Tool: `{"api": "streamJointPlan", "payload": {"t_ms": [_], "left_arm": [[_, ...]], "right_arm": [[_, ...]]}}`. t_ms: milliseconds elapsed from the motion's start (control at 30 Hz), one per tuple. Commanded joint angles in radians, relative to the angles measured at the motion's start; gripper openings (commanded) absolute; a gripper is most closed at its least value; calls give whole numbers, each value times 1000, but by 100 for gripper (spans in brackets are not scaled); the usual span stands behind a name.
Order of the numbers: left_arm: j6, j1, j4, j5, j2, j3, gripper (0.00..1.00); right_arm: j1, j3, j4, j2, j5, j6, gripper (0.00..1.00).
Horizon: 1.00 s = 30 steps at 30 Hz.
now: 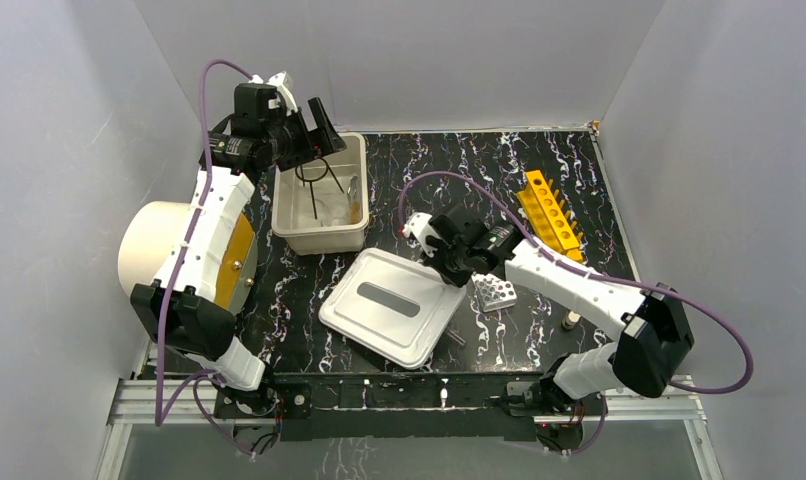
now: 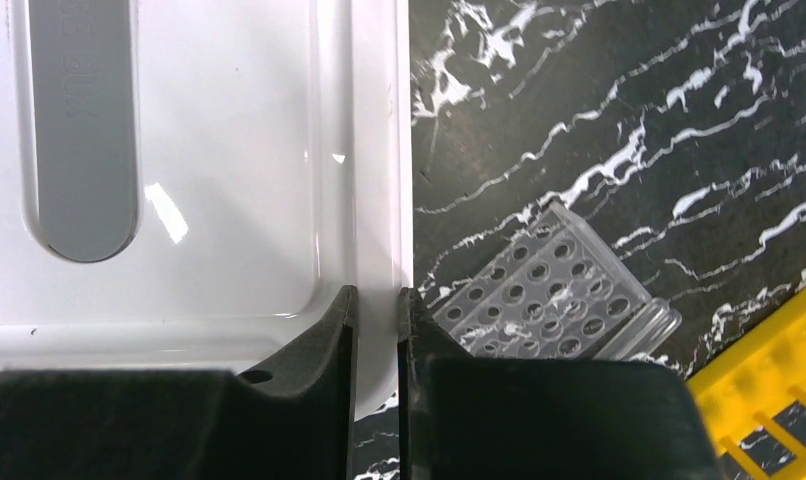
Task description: Organize the chemistry lab equipment
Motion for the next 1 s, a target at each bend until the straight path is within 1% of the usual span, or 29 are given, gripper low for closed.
{"api": "streamJointPlan", "payload": {"t_ms": [0,100,200,333,467,600,767,967], "left_arm": [[-14,6,14,45,-16,-9,88],[-21,7,18,60,-11,-9,88],[-23,6,20,71,-1,2,88],[-34,7,24,99,7,7,88],[-48,6,34,129,4,-17,88],[-64,6,40,170,4,-32,89],[-119,6,75,230,-4,-76,89],[-172,-6,126,269,-30,-167,89]], "right_arm": [[-57,-23,-38,-69,9,16,0],[-112,-42,-48,-100,24,14,0],[-162,-61,-43,-129,72,9,0],[-245,-49,-32,-138,94,18,0],[-274,-26,-40,-75,100,70,0],[-287,-11,-54,13,143,149,0],[-355,32,-56,61,169,204,0],[-441,94,-44,109,115,274,0]]}}
